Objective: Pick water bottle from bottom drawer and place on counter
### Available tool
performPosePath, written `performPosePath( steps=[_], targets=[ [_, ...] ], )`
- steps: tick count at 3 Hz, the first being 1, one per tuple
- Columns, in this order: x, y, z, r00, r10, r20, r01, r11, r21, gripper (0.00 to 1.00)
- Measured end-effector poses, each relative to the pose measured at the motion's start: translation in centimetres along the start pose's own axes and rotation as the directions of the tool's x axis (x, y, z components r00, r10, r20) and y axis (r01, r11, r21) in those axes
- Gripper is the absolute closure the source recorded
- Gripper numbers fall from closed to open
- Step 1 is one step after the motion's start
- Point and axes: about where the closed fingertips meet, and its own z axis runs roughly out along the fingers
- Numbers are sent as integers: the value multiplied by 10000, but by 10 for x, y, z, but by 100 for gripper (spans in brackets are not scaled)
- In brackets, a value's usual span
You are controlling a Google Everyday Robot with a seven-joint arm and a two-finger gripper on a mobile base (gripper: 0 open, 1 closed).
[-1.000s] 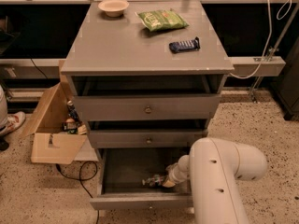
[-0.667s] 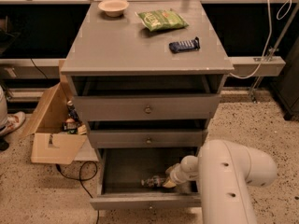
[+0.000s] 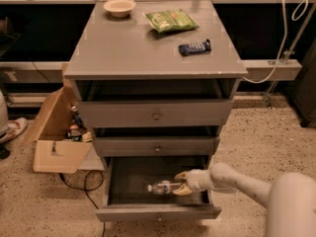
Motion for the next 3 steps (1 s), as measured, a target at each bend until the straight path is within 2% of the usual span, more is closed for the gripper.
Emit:
performPosePath(
  steps=[1,2,3],
  targets=[
    [-19,-5,-72,9969,-402,671,342,9955,878,100],
    [-26,-7,-79,9960,-499,746,425,9943,980,100],
    [-57,-16,-110,9906,-903,1030,752,9869,1424,100]
  ],
)
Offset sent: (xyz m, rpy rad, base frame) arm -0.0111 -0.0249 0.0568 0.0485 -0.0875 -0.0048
